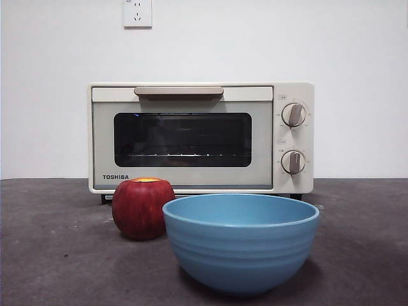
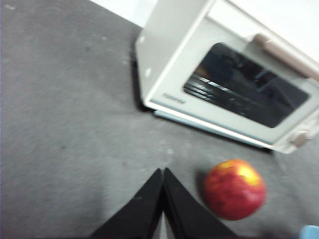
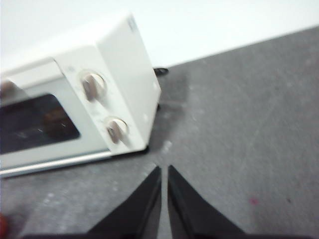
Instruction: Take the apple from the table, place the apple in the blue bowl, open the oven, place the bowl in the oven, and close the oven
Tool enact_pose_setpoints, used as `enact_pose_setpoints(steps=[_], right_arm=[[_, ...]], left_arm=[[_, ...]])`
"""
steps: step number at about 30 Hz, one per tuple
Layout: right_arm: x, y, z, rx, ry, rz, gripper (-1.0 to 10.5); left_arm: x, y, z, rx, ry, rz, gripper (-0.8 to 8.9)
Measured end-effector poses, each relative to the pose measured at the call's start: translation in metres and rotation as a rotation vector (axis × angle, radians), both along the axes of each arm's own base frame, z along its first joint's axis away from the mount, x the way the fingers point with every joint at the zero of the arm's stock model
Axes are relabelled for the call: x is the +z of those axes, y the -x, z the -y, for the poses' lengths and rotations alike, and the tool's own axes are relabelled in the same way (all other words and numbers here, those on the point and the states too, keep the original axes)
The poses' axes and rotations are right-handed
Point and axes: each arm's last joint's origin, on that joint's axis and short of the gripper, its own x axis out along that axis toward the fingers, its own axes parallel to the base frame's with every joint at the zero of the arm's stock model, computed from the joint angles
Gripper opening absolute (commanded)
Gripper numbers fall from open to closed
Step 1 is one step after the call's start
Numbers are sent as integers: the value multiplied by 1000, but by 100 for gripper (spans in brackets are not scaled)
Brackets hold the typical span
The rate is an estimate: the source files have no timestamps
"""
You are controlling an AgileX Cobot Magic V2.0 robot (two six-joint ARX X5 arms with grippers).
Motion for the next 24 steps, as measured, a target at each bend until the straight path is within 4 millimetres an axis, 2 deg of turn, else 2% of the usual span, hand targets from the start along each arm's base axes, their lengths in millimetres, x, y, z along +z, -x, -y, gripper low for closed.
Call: enact_pose_setpoints(steps=[6,12,19,24], right_arm=[[25,2,-2,79,2,-65,4],[59,-2,-6,212,27,-143,5],[87,-19,-14,441,112,-264,5],[102,-29,-25,573,180,-316,5]], left_arm=[[27,6,1,-38,9,-26,7],[53,6,4,-148,23,-96,7],[87,4,5,-208,-89,-215,7],[104,2,8,-286,-172,-260,7]])
